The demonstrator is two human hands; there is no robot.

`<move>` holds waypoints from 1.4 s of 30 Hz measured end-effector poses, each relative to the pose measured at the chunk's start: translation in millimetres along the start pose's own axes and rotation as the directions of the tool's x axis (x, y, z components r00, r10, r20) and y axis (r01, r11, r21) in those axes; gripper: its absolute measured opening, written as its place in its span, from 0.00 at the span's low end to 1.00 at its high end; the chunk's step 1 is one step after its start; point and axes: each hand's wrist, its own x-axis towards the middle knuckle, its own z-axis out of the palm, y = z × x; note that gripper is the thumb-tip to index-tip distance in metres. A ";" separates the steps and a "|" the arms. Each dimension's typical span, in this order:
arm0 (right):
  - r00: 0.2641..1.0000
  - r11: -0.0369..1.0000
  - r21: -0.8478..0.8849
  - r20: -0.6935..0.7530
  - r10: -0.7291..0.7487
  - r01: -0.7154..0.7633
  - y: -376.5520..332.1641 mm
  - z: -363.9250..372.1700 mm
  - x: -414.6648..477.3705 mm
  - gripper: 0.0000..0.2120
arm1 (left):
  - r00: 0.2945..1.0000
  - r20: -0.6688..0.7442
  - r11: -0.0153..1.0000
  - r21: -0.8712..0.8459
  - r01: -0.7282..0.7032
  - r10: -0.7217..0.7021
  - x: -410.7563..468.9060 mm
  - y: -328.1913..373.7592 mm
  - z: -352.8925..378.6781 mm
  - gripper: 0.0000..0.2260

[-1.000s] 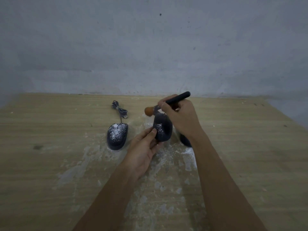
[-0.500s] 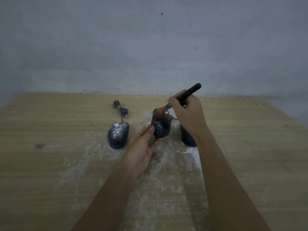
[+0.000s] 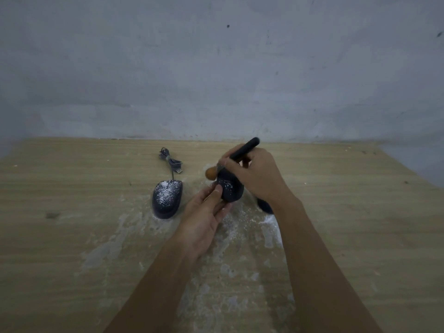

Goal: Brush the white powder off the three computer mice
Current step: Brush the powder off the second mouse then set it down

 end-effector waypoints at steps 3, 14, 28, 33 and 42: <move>0.999 0.998 0.065 -0.045 -0.021 0.023 -7.2 5.2 1.0 0.04 | 1.000 0.002 1.000 0.011 -0.005 0.005 -1.0 -0.2 -0.7 0.13; 0.999 0.995 0.098 -0.018 -0.026 0.028 -3.2 -2.6 1.0 0.04 | 1.000 -0.020 1.000 0.000 -0.003 0.003 0.6 1.0 -2.2 0.14; 1.000 1.000 0.023 0.009 -0.011 0.011 -7.5 -14.6 -1.8 0.04 | 0.999 -0.027 0.998 -0.063 0.023 -0.024 0.8 5.0 -1.3 0.14; 0.997 1.000 0.027 0.079 -0.010 0.008 -11.2 -22.6 -5.8 0.06 | 0.999 -0.029 0.999 -0.043 0.032 -0.033 0.1 5.8 0.2 0.14; 0.998 0.999 0.015 0.032 -0.051 0.050 -8.3 -31.7 -4.8 0.06 | 0.999 -0.023 0.993 -0.117 0.020 -0.023 1.5 6.4 -2.3 0.15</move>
